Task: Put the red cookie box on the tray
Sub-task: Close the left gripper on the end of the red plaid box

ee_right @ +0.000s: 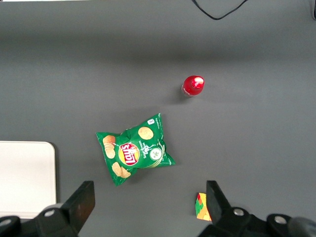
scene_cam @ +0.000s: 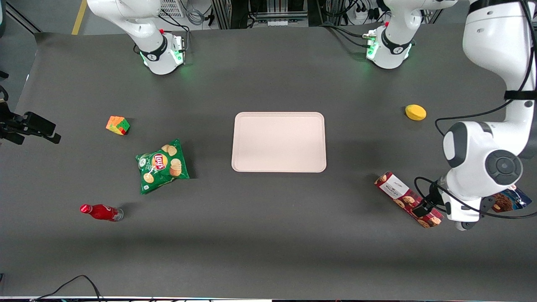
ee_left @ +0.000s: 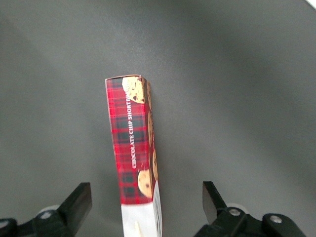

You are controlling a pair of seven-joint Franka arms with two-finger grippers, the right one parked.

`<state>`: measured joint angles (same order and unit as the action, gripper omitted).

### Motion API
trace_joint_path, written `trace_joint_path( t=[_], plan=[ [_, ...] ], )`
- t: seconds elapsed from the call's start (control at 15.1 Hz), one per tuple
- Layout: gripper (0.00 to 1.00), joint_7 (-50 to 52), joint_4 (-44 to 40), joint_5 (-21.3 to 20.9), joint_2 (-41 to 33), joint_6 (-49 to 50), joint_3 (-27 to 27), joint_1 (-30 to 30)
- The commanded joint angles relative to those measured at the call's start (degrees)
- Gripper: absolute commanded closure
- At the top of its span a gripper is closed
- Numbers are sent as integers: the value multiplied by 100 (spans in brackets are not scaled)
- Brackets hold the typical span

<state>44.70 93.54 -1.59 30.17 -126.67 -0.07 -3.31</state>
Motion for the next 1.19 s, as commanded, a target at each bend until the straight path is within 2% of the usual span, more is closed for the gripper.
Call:
trace_joint_path(
  t=[0.0,0.26,0.53,0.6,0.79,0.93,0.99,1.12],
  plan=[
    [0,39,260,-78,323,-656,33,23],
    [0,-5,647,-78,446,-1376,121,15],
    [2,3,691,-78,490,-1474,139,-3],
    [13,3,691,-78,499,-1474,139,-3],
    [60,-5,683,-78,508,-1439,139,-12],
    [82,-23,683,-87,508,-1439,139,-12],
    [91,-49,683,-87,499,-1439,139,-21],
    [100,-49,674,-87,499,-1439,139,-29]
  ],
)
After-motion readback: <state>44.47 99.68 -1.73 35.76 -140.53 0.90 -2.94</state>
